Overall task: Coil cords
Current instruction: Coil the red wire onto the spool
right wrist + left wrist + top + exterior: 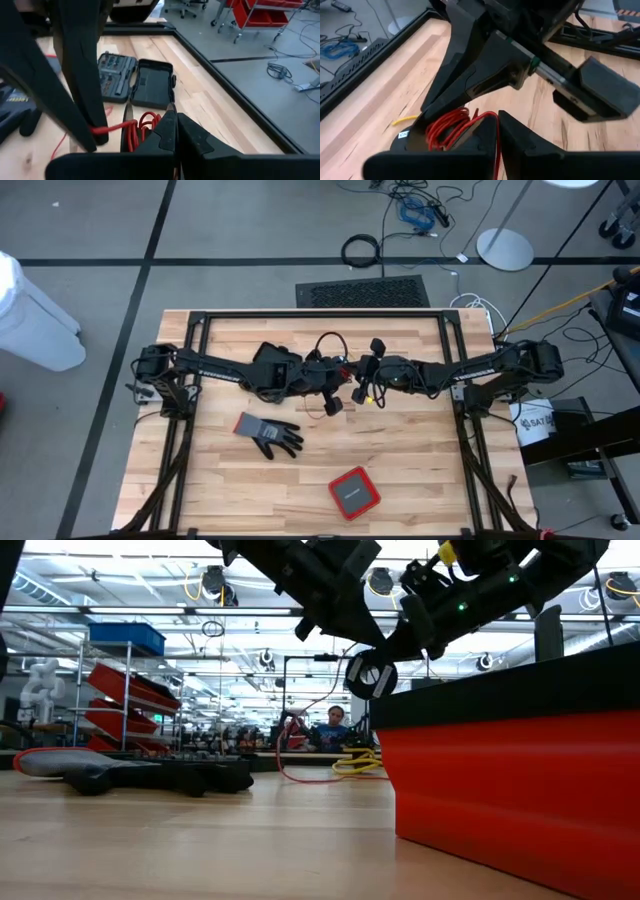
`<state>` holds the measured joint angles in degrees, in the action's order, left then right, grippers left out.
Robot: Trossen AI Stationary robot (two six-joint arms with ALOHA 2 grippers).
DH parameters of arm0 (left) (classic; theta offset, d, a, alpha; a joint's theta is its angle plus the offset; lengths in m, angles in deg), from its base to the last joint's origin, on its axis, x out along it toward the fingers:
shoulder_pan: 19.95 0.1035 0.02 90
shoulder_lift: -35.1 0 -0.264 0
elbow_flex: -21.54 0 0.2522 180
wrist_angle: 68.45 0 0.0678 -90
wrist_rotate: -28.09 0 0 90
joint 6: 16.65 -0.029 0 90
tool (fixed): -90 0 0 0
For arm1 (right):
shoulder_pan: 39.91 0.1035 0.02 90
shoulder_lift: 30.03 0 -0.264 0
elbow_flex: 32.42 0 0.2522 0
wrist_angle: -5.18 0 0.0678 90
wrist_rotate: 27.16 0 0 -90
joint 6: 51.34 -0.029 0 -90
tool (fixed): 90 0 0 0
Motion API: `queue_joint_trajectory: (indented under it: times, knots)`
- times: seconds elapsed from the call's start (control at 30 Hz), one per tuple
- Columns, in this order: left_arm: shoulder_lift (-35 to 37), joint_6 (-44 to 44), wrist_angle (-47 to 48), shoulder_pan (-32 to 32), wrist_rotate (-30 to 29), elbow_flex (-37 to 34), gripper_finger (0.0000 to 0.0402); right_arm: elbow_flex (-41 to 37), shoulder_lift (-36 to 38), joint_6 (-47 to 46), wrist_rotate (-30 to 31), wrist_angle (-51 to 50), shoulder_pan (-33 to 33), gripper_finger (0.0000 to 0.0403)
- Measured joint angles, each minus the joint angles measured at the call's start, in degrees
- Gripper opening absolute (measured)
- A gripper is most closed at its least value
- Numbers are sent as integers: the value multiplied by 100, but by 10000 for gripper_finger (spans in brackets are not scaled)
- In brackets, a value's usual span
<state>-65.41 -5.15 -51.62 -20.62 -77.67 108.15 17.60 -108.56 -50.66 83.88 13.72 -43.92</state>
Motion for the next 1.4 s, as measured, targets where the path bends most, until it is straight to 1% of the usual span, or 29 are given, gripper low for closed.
queue_joint_trajectory:
  times: [0.2,0.33,0.73,0.97,1.13,1.4]
  knots:
    - [-2,166,-223,-9,-110,0,83,-1,-19,26,53,132,-4,0]
    - [-2,296,-493,-9,-112,-70,104,-1,-19,53,51,395,-4,0]
    - [-232,427,-1077,-140,-168,-119,106,-1,-17,173,160,1095,-2,0]
    - [-256,-102,-1536,-261,-518,-119,106,-1,125,192,98,1360,0,0]
    - [-256,-548,-1788,-355,-577,-119,106,-1,383,195,-84,1446,1,0]
    - [-227,-1283,-1970,-571,-573,-119,106,-1,910,14,-840,1417,-4,0]
